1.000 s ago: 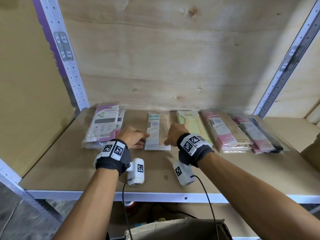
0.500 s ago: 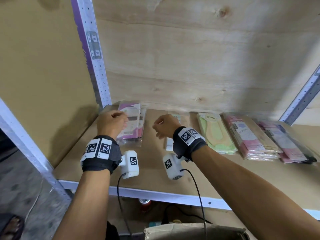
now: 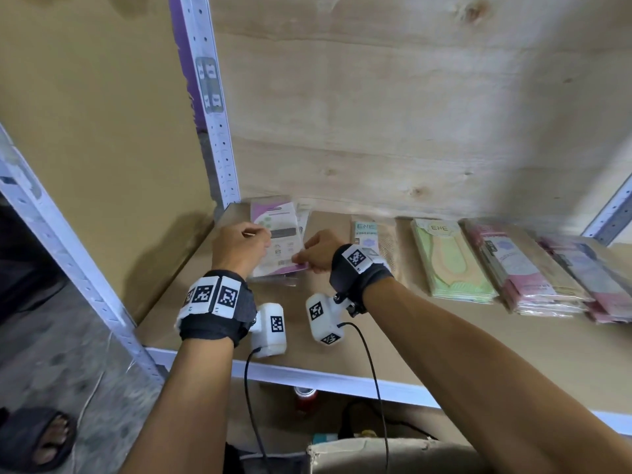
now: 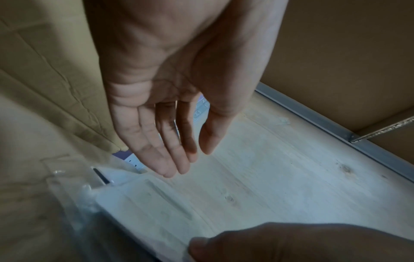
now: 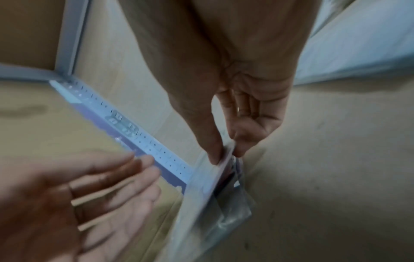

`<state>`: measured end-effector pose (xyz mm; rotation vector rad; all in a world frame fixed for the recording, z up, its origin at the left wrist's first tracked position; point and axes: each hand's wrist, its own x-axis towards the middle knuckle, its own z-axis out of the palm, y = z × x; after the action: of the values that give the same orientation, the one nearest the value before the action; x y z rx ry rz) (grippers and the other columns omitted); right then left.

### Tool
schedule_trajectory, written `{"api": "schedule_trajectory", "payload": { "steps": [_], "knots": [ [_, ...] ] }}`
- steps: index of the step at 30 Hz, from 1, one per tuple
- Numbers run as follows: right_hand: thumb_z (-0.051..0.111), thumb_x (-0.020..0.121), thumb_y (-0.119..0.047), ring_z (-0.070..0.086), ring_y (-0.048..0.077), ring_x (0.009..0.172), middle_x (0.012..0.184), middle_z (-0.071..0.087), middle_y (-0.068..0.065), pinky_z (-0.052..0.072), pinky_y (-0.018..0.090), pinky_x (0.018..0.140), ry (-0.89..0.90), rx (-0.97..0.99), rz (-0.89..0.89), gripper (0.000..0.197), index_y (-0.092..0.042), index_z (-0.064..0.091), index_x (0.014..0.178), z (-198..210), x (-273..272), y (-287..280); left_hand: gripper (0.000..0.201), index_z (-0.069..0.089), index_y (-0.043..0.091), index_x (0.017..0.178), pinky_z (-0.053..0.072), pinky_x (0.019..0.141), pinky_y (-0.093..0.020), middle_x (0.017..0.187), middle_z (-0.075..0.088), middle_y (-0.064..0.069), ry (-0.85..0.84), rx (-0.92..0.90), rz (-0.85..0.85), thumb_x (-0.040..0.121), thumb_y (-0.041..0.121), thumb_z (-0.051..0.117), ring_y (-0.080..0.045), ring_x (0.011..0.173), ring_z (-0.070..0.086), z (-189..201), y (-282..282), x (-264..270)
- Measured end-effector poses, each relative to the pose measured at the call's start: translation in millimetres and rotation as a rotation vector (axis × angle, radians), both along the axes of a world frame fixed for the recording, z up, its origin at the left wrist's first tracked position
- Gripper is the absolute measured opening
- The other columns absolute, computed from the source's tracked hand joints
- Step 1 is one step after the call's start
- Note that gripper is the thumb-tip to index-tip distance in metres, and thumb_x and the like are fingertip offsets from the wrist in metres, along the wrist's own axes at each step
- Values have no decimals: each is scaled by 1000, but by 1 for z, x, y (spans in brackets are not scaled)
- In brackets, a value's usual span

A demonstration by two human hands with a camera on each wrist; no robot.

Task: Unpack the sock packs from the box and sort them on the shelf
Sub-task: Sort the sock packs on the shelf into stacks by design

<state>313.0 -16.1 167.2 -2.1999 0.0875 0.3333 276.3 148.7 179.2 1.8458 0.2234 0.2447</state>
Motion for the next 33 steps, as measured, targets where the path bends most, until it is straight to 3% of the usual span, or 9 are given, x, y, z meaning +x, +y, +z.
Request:
{"api": "schedule_trajectory", "payload": {
  "steps": [2, 6, 11, 14, 16, 22, 27, 30, 33],
  "knots": [
    [74, 84, -5, 45, 16, 51, 76, 63, 14, 38, 26, 50, 15, 67, -6, 26, 9, 67, 105, 7, -10, -14, 3, 69, 16, 92, 62, 80, -36, 99, 75, -11, 56, -56, -39, 92, 18, 68, -20, 78, 73, -1, -7, -1],
    [61, 90, 2, 43, 17, 57, 86, 64, 17, 36, 25, 52, -47, 252, -14, 13, -5, 66, 100, 25, -40, -44, 31, 59, 4, 121, 63, 68, -33, 111, 70, -20, 190, -285, -151, 95, 19, 67, -29, 86, 73, 1, -25, -8],
    [63, 90, 3, 52, 21, 68, 82, 62, 12, 42, 20, 55, -280, 266, 60, 22, 1, 69, 111, 49, -83, -83, 34, 60, 23, 109, 63, 71, -35, 106, 70, -13, 184, -495, -349, 86, 44, 75, -26, 90, 76, 12, -49, -18],
    [70, 86, 1, 51, 12, 65, 77, 59, 2, 43, 16, 64, -414, 130, 154, 28, -7, 73, 113, 58, -107, -98, 59, 62, 14, 123, 62, 80, -42, 116, 68, -19, 155, -646, -437, 78, 48, 80, -30, 101, 74, 16, -58, -20],
    [73, 85, -6, 51, 15, 68, 84, 58, 0, 45, 25, 74, -449, 2, 199, 31, -14, 73, 115, 59, -119, -108, 46, 64, 8, 118, 62, 78, -39, 110, 74, -20, 116, -716, -457, 86, 38, 76, -29, 100, 74, 15, -64, -24],
    [79, 82, -24, 52, 7, 77, 98, 60, 7, 42, 13, 72, -514, -77, 130, 31, -18, 71, 111, 46, -135, -137, 17, 63, 3, 113, 61, 67, -30, 99, 75, -13, 111, -613, -470, 97, 6, 60, -18, 81, 75, 8, -80, -33],
    [57, 97, -40, 62, 22, 103, 117, 64, 6, 49, 36, 95, -395, -175, -40, 40, -12, 61, 126, 32, -129, -167, 19, 66, 2, 114, 62, 69, -32, 103, 76, -14, 122, -526, -613, 95, 4, 62, -22, 87, 75, 2, -102, -46],
    [60, 98, -26, 63, 34, 110, 120, 67, 18, 46, 46, 105, -204, 123, -34, 33, -3, 63, 121, 22, -129, -180, 23, 67, 0, 115, 62, 77, -32, 109, 75, -16, 122, -474, -612, 93, 4, 65, -25, 94, 74, 0, -112, -47],
    [56, 97, -10, 61, 26, 95, 106, 68, 18, 46, 37, 93, -174, 205, -42, 21, 4, 64, 112, 19, -130, -190, 22, 67, -2, 112, 60, 80, -31, 111, 75, -15, 46, -499, -490, 92, 8, 68, -24, 96, 72, -1, -112, -42]
  ]
}}
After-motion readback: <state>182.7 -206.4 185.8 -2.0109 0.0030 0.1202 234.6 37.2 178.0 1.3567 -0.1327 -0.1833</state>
